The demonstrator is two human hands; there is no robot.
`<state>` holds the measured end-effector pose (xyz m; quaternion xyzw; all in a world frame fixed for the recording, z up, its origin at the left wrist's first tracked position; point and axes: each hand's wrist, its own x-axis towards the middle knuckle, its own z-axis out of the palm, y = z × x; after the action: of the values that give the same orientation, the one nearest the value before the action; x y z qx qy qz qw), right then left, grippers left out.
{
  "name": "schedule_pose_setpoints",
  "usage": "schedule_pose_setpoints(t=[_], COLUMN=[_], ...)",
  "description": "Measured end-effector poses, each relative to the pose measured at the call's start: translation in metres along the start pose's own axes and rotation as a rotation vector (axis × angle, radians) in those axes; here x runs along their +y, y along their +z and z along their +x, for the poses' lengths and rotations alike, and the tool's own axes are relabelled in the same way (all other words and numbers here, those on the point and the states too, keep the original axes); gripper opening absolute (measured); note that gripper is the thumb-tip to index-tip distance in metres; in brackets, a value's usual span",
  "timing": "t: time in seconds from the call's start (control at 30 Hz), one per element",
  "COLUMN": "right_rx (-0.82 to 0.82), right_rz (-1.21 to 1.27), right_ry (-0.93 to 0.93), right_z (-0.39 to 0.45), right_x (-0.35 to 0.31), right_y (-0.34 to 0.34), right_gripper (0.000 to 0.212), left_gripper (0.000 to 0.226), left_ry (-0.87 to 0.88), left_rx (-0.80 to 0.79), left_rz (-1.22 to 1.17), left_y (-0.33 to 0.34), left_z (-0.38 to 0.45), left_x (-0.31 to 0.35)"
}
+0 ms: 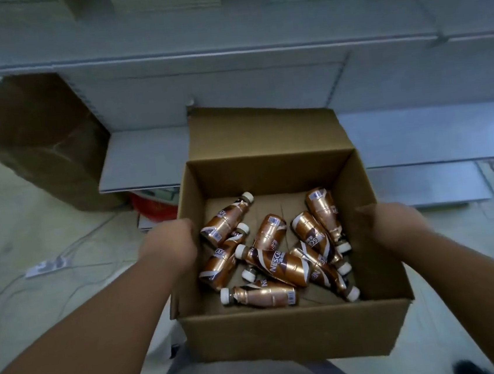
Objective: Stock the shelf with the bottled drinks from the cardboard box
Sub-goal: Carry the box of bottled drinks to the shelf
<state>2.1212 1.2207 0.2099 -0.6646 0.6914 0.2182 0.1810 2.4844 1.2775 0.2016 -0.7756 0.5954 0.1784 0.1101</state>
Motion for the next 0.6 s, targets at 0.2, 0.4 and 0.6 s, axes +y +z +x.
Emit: schedule_pose_setpoints(t=[0.2,0.4,0.6], right_rx=[-0.033,-0.091,-0.152], right_rz=[0.173,0.271,0.438], right_ry=[0.254,0.486,0.661], right_z=[-0.022,-0.017,0.030], right_x=[0.074,0.097,0.086], right_y=[0.054,0.114,0.212], right_gripper=[0.051,0.048,0.048], left_gripper=[0.030,0.028,0.034], left_ry=[0.294,0.538,0.687], left_rx=[-0.034,-0.071,-0.158], left_rz=[0.170,0.289,0.347], left_y=[0.009,0.057,0.146], left_z=[0.058,0.119,0.192], left_x=[0.094,0.171,0.207])
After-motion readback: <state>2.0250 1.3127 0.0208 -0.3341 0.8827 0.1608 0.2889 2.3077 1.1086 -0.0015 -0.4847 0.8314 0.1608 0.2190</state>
